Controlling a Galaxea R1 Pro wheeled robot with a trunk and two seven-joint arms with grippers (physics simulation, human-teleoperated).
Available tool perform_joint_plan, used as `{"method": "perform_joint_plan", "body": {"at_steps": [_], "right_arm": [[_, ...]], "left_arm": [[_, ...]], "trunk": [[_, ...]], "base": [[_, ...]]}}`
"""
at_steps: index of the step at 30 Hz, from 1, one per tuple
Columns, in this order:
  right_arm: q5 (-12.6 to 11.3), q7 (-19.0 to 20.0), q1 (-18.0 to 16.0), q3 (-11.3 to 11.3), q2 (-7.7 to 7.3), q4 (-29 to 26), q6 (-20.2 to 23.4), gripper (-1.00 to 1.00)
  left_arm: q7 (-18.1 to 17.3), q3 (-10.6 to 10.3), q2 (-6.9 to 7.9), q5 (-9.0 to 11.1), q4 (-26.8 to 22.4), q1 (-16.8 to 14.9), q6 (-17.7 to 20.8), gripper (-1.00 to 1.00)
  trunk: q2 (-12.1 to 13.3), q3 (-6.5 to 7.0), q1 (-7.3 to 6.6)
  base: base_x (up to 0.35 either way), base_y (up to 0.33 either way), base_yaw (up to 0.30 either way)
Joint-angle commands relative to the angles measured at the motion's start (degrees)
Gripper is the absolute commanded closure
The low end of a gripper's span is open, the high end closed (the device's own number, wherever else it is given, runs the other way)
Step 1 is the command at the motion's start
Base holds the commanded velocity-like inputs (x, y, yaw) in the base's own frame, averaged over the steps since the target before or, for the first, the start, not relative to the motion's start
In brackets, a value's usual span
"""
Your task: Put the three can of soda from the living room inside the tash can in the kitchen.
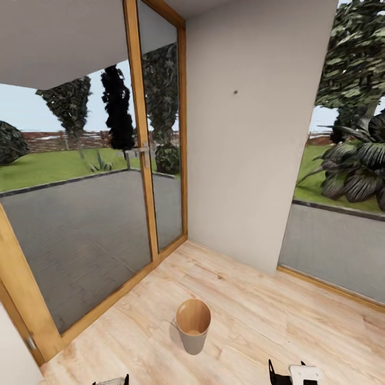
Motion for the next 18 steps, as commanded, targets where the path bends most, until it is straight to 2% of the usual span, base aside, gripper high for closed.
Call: {"method": "perform_joint_plan", "body": {"at_steps": [1,2,6,9,10,11,13,14,15,16,17,18], "right_arm": [[0.0,0.1,0.0,0.1,0.18,-0.5,0.0,-1.0],[0.3,0.5,0.5,2.2,1.83,-8.5,0.3,-1.0],[0.3,0.5,2.0,6.1,2.83,-18.4,2.9,-1.0],[0.3,0.3,2.8,8.8,3.66,-24.6,10.1,-1.0],[0.3,0.3,3.0,9.4,3.88,-26.4,13.4,-1.0],[0.2,0.2,3.2,10.5,4.47,-32.1,24.0,-1.0],[0.1,0.2,3.0,11.1,4.99,-35.9,30.5,-1.0],[0.2,0.1,2.7,11.6,5.68,-39.0,36.4,-1.0],[0.3,0.1,2.3,11.8,6.06,-40.3,39.3,-1.0],[0.3,-0.3,0.7,12.3,6.67,-42.3,44.9,-1.0],[0.3,-0.3,0.7,12.3,6.67,-42.3,44.9,-1.0],[0.2,-0.7,-1.8,12.7,7.06,-43.4,50.0,-1.0]], "left_arm": [[0.0,0.1,0.03,0.4,0.0,-0.1,0.0,-1.0],[-0.1,0.2,0.12,1.4,0.1,-0.4,0.1,-1.0],[-0.2,0.2,0.14,1.7,0.1,-0.5,0.1,-1.0],[-0.3,0.2,0.15,1.7,0.1,-0.5,0.1,-1.0],[-0.3,0.2,0.15,1.8,0.2,-0.5,0.1,-1.0],[-0.3,0.2,0.15,1.8,0.3,-0.6,0.1,-1.0],[-0.3,0.2,0.16,1.8,0.3,-0.6,0.1,-1.0],[-0.3,0.2,0.16,1.8,0.4,-0.6,0.1,-1.0],[-0.3,0.2,0.16,1.8,0.4,-0.6,0.1,-1.0],[-0.3,0.2,0.16,1.7,0.5,-0.6,0.1,-1.0],[-0.3,0.2,0.16,1.7,0.5,-0.6,0.1,-1.0],[-0.3,0.2,0.16,1.7,0.5,-0.6,0.1,-1.0]], "trunk": [[0.0,0.0,0.0],[0.0,0.0,0.0],[0.0,0.0,0.0],[0.0,0.0,0.0],[0.0,0.0,0.0],[0.0,0.0,0.0],[0.0,0.0,0.0],[0.0,0.0,0.0],[0.0,0.0,0.0],[0.0,0.0,0.0],[0.0,0.0,0.0],[0.0,0.0,0.0]], "base": [[0.159,0.0,0.016],[0.159,0.0,0.005],[0.159,0.0,0.003],[0.159,0.0,0.001],[0.159,0.0,0.001],[0.154,0.0,0.0],[0.152,0.0,0.0],[0.149,0.0,0.0],[0.148,0.0,0.0],[0.146,0.0,0.0],[0.146,0.0,0.0],[0.145,0.0,0.0]]}}
